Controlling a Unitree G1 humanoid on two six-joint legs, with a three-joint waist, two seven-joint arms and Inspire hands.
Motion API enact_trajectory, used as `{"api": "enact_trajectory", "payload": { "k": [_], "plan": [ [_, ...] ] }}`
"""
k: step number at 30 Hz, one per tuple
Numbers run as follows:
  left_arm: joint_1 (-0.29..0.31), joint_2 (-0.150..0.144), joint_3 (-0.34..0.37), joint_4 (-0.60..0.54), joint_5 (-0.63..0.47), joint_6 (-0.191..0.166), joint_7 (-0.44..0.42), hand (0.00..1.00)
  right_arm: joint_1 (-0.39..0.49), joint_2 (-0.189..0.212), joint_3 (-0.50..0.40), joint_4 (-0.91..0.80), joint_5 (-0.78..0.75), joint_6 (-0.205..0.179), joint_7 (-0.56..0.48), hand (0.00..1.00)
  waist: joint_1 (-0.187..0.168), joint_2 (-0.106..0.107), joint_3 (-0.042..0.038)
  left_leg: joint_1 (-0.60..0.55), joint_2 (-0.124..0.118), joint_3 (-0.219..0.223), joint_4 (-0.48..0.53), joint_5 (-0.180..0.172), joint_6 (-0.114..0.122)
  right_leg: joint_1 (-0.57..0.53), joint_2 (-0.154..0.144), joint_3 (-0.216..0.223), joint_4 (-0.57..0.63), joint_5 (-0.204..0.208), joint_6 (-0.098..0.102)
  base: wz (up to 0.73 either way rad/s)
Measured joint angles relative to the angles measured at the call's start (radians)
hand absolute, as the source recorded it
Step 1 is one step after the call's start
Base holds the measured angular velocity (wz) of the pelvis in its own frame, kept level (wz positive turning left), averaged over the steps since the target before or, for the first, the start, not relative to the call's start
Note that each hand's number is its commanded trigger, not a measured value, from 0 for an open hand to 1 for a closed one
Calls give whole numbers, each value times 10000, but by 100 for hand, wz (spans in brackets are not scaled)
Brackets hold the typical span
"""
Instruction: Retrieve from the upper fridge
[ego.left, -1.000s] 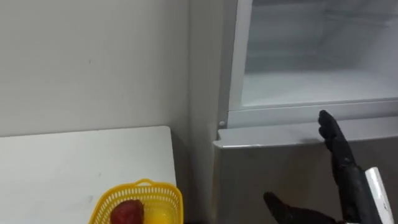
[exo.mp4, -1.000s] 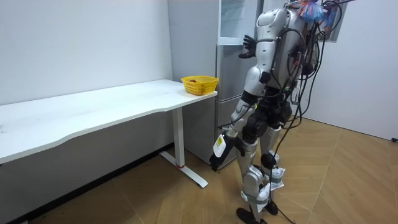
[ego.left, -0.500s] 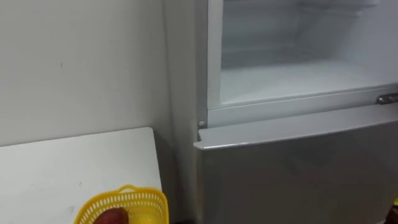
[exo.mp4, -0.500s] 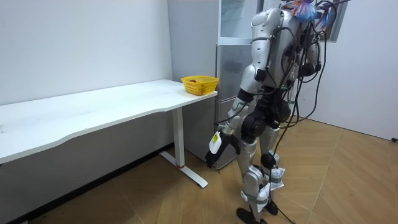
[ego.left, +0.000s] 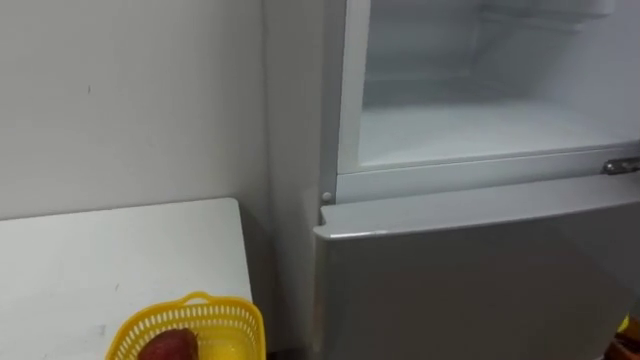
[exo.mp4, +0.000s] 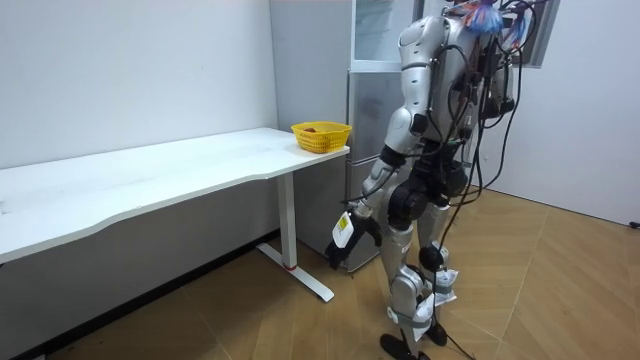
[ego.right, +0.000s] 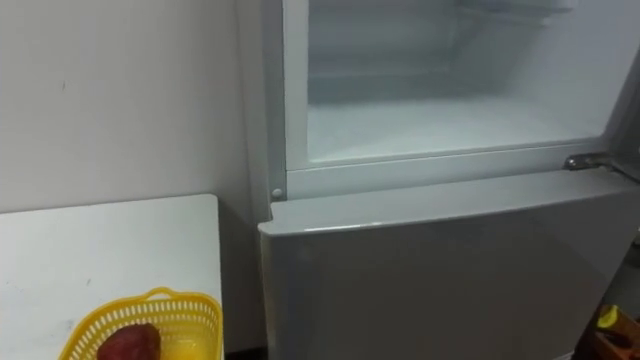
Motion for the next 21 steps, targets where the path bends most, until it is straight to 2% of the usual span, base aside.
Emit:
{"api": "enact_trajectory", "payload": {
  "k": [4, 10, 13, 15, 21],
  "plan": [
    [216, -2, 412, -253, 14, 3, -3, 0, -292, -127, -774, 1209, 1213, 15, 270, 0, -168, -114, -10, 13, 5, 18, 12, 1, -2, 10, 7, 30, -7, -8, -11, 1],
    [366, -15, 963, -558, 108, -11, -39, 0, -774, -212, -1716, 2504, 1683, 98, 429, 0, -339, -293, -13, 15, -4, 19, 73, 1, -2, -7, 2, 103, -4, -82, -3, 0],
    [371, -4, 1495, -575, 110, -12, -40, 0, -1286, -625, -2411, 3337, 2065, 158, 614, 0, -403, -314, -20, -117, -11, 16, 73, 2, -1, -178, -3, 141, 113, -83, 0, -1],
    [416, -4, 1778, -577, 116, 0, -40, 0, -1500, -741, -2797, 3455, 2069, 166, 606, 0, -411, -318, -19, -179, -10, 19, 71, 4, 1, -318, 4, 175, 171, -81, -4, -6],
    [622, -6, 2038, -890, 132, 204, -15, 0, -2080, -1383, -3029, 3603, 2100, 332, 599, 0, -402, -389, -16, -154, -12, 27, 109, 6, -2, -322, 10, 245, 233, -110, -16, -3]
  ]
}}
